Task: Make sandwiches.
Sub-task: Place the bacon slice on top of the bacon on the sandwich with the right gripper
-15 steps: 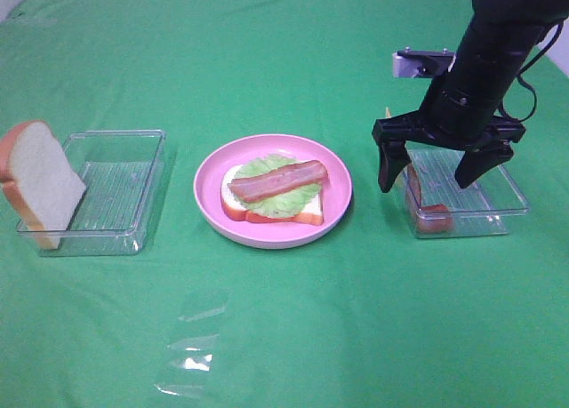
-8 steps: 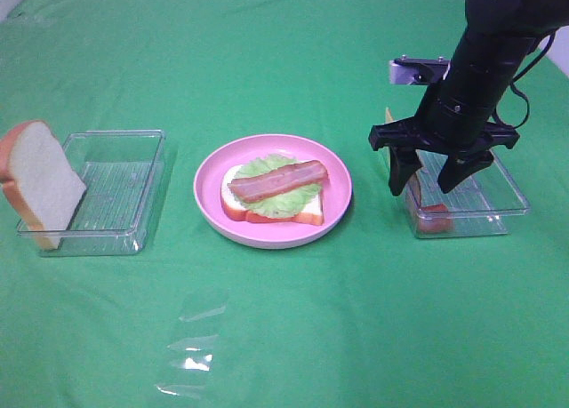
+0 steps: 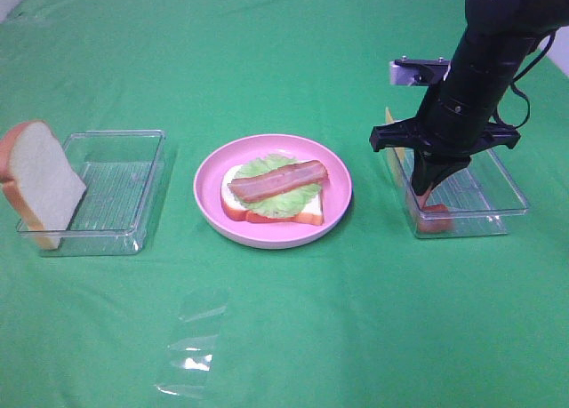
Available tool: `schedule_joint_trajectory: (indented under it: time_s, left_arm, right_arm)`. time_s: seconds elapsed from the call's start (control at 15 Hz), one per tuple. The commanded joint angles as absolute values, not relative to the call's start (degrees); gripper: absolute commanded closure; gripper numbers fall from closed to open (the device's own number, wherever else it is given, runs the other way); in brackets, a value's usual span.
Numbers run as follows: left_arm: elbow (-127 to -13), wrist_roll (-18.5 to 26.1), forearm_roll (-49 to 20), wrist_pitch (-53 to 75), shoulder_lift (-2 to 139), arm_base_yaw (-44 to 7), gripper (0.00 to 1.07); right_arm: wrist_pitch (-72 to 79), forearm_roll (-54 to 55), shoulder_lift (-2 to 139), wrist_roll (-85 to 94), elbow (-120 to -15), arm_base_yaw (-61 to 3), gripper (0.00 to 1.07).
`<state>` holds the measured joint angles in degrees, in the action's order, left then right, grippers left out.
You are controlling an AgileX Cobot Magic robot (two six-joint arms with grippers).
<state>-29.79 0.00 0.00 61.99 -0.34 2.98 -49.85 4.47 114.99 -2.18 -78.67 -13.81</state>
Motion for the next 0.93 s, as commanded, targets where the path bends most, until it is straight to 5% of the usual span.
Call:
schedule_joint_trajectory:
  time_s: [0.07,0.93]
  left_arm:
    - [-29.62,0.00,0.00,61.59,-1.20,3.09,0.07]
    - [-29.62,0.00,0.00,61.59,-1.20,3.09,0.07]
  right_arm:
    - [-53.51,3.61,115.16,-1.72,-80.21,-13.75,1.07]
    - [-67.38,2.18,102.79,-1.49,-96.20,-14.04,1.07]
